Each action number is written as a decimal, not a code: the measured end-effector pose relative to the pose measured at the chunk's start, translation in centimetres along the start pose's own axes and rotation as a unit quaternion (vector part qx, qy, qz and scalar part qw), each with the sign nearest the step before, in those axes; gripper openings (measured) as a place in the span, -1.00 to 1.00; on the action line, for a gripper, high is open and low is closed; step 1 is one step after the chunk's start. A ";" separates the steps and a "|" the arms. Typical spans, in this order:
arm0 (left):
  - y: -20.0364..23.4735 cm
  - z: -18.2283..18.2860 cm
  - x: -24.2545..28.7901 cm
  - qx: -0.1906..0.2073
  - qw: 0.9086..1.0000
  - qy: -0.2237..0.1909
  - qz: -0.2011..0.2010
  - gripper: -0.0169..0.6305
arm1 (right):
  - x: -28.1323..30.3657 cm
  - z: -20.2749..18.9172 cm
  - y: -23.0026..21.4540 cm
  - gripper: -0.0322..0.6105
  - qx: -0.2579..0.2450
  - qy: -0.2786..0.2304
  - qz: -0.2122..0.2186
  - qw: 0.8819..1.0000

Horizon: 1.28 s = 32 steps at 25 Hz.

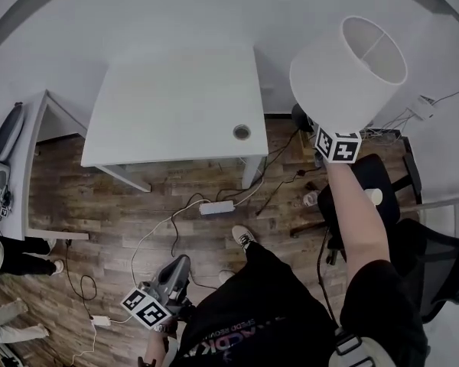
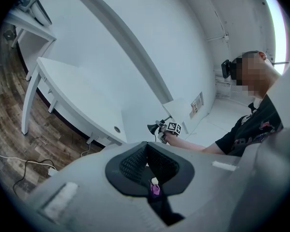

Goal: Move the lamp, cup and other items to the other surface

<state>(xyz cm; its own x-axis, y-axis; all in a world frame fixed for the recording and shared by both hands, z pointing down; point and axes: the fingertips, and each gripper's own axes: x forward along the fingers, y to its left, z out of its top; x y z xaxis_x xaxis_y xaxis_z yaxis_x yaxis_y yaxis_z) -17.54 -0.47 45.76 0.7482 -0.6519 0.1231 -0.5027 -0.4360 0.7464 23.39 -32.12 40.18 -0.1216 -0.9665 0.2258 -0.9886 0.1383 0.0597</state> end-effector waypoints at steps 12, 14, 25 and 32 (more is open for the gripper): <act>-2.9 -4.5 -1.4 0.005 0.998 0.049 -0.050 -0.97 | -11.0 0.2 -4.0 -0.42 -0.015 -0.005 -0.049 0.999; -3.3 -5.3 -1.6 0.004 0.997 0.058 -0.055 -0.97 | -12.8 -0.2 -4.8 -0.42 -0.014 -0.004 -0.059 0.998; -6.4 -7.8 0.2 0.010 0.991 0.089 -0.095 -0.97 | -21.7 0.4 -12.0 -0.42 0.001 -0.021 -0.128 0.992; -10.4 -9.5 6.0 0.029 0.985 0.116 -0.127 -0.97 | -25.7 2.5 -19.7 -0.42 0.001 -0.049 -0.160 0.986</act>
<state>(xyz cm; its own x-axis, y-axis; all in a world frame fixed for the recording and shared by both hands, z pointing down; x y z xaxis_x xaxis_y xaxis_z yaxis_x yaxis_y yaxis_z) -3.71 6.11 44.93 0.9282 -0.3612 0.0888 -0.3059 -0.6054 0.7348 45.76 -10.51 30.79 0.1888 -0.9769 0.0999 -0.9778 -0.1776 0.1111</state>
